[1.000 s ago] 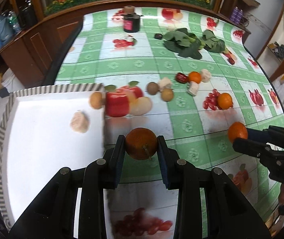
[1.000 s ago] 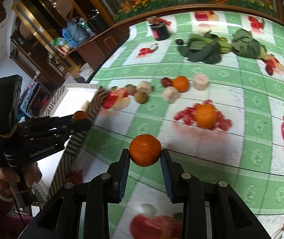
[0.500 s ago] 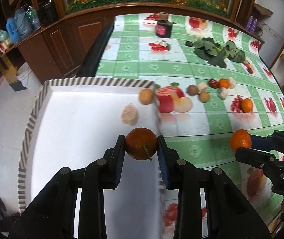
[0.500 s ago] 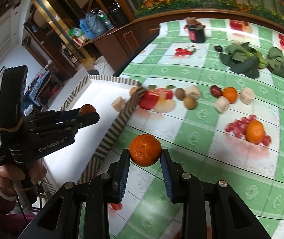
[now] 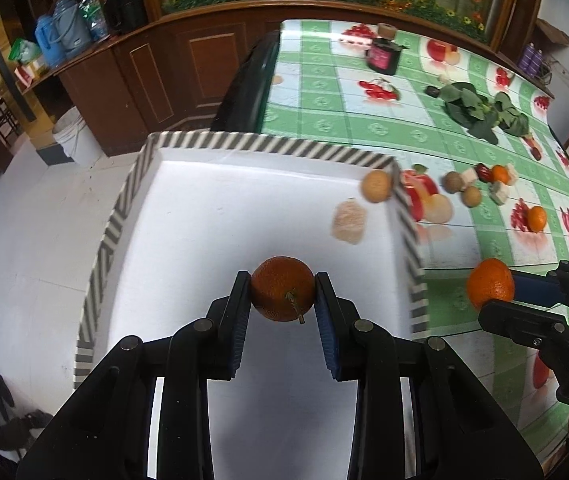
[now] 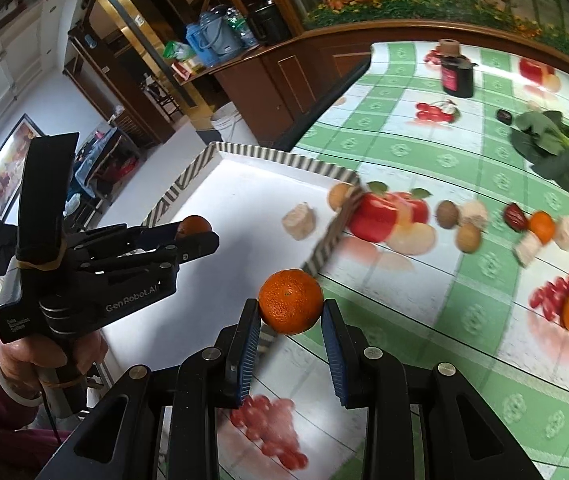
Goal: Organize fruits
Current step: 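Carry both held oranges over the white tray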
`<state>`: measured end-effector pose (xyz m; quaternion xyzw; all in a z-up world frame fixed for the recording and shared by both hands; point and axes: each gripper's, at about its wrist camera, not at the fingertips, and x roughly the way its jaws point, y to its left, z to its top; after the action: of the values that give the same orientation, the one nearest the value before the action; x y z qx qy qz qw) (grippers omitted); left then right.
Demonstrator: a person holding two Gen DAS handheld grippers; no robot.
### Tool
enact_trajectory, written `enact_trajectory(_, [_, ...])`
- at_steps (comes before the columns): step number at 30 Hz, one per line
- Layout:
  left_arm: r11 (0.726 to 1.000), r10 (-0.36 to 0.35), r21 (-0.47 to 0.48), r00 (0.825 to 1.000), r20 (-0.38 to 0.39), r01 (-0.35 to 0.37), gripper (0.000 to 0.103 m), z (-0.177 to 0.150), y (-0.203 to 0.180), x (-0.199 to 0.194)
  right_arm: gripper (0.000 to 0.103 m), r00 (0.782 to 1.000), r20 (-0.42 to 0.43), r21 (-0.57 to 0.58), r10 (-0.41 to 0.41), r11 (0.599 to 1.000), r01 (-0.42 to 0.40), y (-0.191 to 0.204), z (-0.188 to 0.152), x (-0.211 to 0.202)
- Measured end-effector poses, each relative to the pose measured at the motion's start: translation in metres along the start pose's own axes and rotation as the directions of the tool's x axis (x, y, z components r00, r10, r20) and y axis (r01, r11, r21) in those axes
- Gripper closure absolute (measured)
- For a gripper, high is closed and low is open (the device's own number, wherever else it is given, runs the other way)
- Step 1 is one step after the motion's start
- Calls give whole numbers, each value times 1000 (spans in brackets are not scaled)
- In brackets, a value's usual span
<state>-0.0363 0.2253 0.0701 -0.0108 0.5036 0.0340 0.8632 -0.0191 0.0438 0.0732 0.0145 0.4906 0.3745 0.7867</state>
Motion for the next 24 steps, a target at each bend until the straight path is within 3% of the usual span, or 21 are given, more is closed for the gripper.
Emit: enact_trajectory(24, [998,25,-52,999,-45,-28,72,15,40,34,72,996,-91,-51,-4,999,0,17,35,73])
